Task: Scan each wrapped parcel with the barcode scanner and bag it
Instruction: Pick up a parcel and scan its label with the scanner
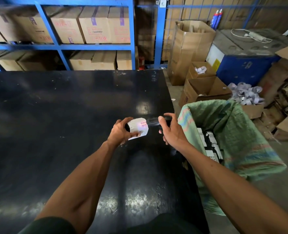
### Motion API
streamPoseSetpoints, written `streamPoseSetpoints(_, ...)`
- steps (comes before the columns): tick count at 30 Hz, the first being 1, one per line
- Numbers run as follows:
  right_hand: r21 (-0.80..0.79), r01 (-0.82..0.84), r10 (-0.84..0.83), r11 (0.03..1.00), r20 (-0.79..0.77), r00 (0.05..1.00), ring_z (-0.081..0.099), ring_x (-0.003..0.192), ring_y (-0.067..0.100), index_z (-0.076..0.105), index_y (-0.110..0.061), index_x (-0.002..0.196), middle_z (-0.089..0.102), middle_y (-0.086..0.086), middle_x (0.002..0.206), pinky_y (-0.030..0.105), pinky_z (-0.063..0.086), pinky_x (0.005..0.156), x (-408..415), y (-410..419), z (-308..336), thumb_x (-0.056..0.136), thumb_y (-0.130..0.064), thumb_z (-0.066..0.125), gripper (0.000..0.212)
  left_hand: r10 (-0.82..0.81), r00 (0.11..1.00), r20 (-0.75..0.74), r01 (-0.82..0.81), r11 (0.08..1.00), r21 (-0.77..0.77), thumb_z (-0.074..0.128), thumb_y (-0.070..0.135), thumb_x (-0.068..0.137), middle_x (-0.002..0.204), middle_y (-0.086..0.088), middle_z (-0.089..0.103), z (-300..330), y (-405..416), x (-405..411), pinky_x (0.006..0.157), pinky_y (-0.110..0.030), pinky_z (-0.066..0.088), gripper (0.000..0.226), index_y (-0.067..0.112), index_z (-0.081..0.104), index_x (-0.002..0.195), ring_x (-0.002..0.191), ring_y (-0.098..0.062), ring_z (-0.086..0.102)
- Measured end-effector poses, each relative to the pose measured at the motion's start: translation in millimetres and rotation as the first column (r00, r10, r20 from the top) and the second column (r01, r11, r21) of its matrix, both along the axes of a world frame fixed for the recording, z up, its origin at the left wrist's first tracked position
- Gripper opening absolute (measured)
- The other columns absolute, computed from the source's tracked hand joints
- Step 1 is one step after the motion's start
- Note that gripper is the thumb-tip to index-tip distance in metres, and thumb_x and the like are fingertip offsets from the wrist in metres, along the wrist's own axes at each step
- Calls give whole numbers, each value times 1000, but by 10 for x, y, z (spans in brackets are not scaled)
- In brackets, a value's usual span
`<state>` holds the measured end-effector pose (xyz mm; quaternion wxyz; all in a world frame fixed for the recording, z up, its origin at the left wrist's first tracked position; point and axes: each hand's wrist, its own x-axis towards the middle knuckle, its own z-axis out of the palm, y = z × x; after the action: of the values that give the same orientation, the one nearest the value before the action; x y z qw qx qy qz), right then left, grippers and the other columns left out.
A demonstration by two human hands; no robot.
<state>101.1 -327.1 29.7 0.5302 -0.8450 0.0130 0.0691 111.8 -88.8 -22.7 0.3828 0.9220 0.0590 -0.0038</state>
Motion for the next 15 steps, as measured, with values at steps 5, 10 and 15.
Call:
streamPoseSetpoints(5,-13,-8,8,1000,3,1000,60,59,7,38,-33,131,67,5,91,22,49,45,18,-13,6,100,-59,45,41,-5,1000,-13,5,1000,0,91,40,68,120,1,47,-14,-5,12,87,-26,47,83,34,50,140,108,-18,50)
streamPoseSetpoints(10,-16,15,-15,1000,-8,1000,61,58,11,38,-34,132,68,4,90,23,51,46,44,-35,-26,99,-61,46,43,-8,1000,-11,8,1000,1,90,41,68,118,2,47,-15,-18,11,92,-29,48,83,35,51,140,109,-18,50)
streamPoseSetpoints(15,30,42,-42,999,-9,999,61,51,18,43,-34,128,72,5,87,28,50,45,20,-66,-22,98,-62,47,42,-16,1000,-17,16,1000,-15,90,39,69,121,0,48,6,-41,-3,73,-22,50,82,34,50,140,108,-19,50)
